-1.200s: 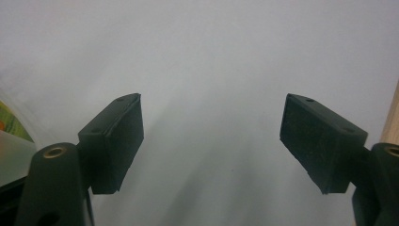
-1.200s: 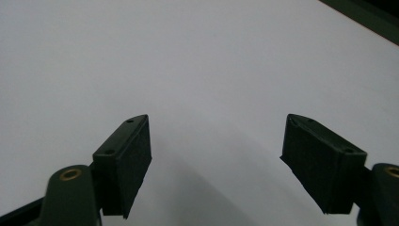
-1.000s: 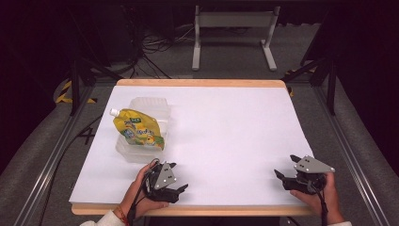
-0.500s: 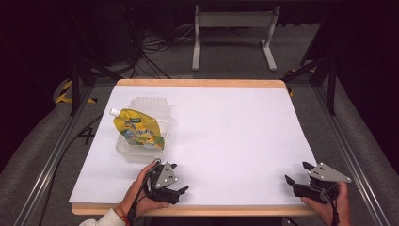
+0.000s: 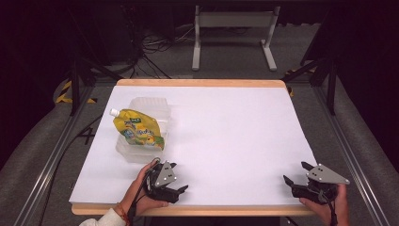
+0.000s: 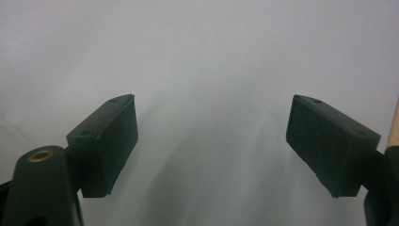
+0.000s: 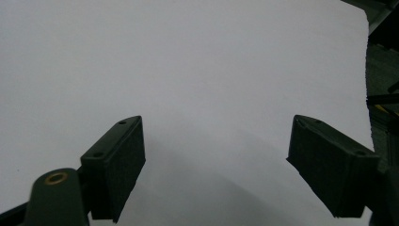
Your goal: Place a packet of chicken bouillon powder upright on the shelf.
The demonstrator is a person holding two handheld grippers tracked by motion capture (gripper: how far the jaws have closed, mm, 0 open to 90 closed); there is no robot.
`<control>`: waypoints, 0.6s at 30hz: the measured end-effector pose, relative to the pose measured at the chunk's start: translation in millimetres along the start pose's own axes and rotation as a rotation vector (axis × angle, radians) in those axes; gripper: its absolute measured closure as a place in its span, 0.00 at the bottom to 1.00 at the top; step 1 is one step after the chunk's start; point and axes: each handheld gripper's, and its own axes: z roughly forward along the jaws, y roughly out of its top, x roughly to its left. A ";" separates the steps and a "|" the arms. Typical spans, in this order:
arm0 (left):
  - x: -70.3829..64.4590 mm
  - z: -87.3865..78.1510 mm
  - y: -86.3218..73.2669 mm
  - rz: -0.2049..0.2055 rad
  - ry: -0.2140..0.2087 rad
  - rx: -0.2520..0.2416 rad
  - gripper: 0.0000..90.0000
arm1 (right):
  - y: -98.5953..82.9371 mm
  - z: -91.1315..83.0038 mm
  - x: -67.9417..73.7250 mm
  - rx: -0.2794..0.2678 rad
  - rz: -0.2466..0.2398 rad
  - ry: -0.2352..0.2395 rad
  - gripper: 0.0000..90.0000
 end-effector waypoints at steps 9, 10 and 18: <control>0.4 1.6 1.2 0.002 0.000 0.002 0.18 | -1.0 0.4 -0.4 0.000 0.000 -0.003 0.21; 0.7 1.3 1.3 -0.001 -0.001 -0.001 0.18 | -1.0 0.4 -0.4 0.000 0.000 -0.003 0.21; 1.8 -0.2 1.3 -0.010 -0.002 -0.004 0.18 | -0.5 0.9 0.8 -0.001 -0.002 -0.004 0.21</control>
